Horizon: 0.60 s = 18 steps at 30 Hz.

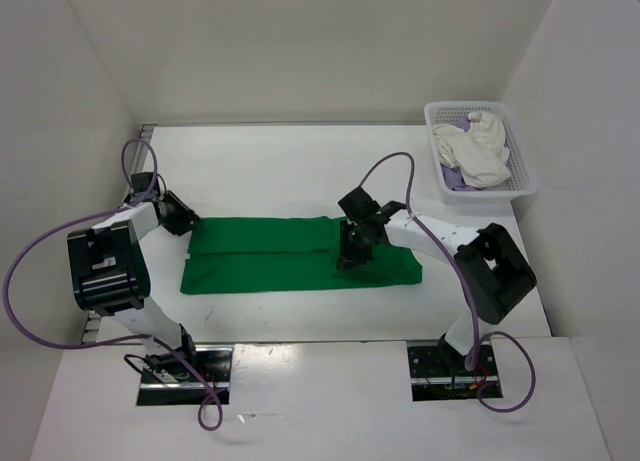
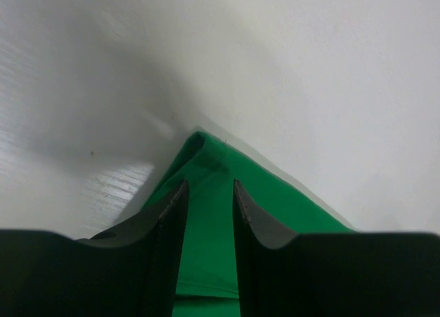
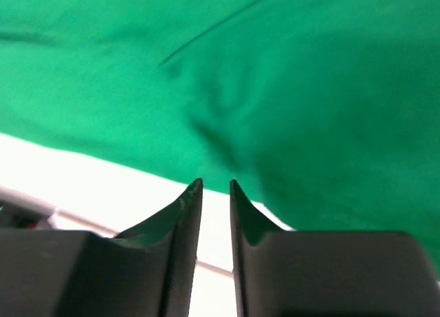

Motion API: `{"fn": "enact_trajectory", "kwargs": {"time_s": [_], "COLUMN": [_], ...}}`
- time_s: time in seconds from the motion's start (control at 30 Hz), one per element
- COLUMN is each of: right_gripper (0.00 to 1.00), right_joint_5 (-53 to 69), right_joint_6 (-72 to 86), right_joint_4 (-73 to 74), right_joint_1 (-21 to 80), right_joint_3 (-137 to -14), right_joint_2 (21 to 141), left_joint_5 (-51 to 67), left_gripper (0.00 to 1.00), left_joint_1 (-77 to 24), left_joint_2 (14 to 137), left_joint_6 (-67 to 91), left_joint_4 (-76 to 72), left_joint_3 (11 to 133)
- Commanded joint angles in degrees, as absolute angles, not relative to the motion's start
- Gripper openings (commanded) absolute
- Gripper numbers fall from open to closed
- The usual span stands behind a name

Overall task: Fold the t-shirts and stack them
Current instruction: Fold the other side of the tshirt into a rectangle

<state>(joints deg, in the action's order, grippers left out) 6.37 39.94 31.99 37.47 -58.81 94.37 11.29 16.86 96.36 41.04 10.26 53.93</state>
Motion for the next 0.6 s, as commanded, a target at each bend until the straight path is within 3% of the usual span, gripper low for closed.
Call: {"fn": "enact_trajectory", "kwargs": {"time_s": [0.0, 0.1, 0.2, 0.23, 0.27, 0.37, 0.57], "right_gripper": [0.29, 0.43, 0.43, 0.38, 0.24, 0.05, 0.01], "right_joint_5": [14.7, 18.0, 15.1, 14.3, 13.6, 10.4, 8.5], "right_joint_6": [42.9, 42.4, 40.5, 39.8, 39.8, 38.9, 44.5], "right_joint_4": [31.6, 34.4, 35.8, 35.8, 35.8, 31.6, 27.4], "right_joint_1": [38.7, 38.7, 38.1, 36.2, 34.8, 29.1, 26.6], "right_joint_3": [-59.7, -63.4, -65.4, -65.4, -65.4, -63.1, -53.2], "right_joint_2": [90.7, 89.9, 88.6, 88.6, 88.6, 89.3, 87.7], "left_joint_5": [12.7, 13.8, 13.8, 13.3, 13.3, 11.2, 11.8], "left_gripper": [0.39, 0.39, 0.39, 0.39, 0.39, 0.39, 0.39], "left_joint_1": [16.6, 16.6, 15.3, 14.7, 12.9, 6.7, 1.5], "left_joint_2": [95.4, 94.2, 91.8, 91.2, 90.0, 89.5, 91.3], "left_joint_6": [42.5, 42.5, 43.1, 43.1, 43.1, 43.1, 46.2], "left_joint_4": [8.6, 9.1, 9.8, 10.3, 10.3, 10.3, 7.7], "left_joint_3": [55.6, 57.1, 58.4, 58.4, 58.4, 58.4, 54.2]}}
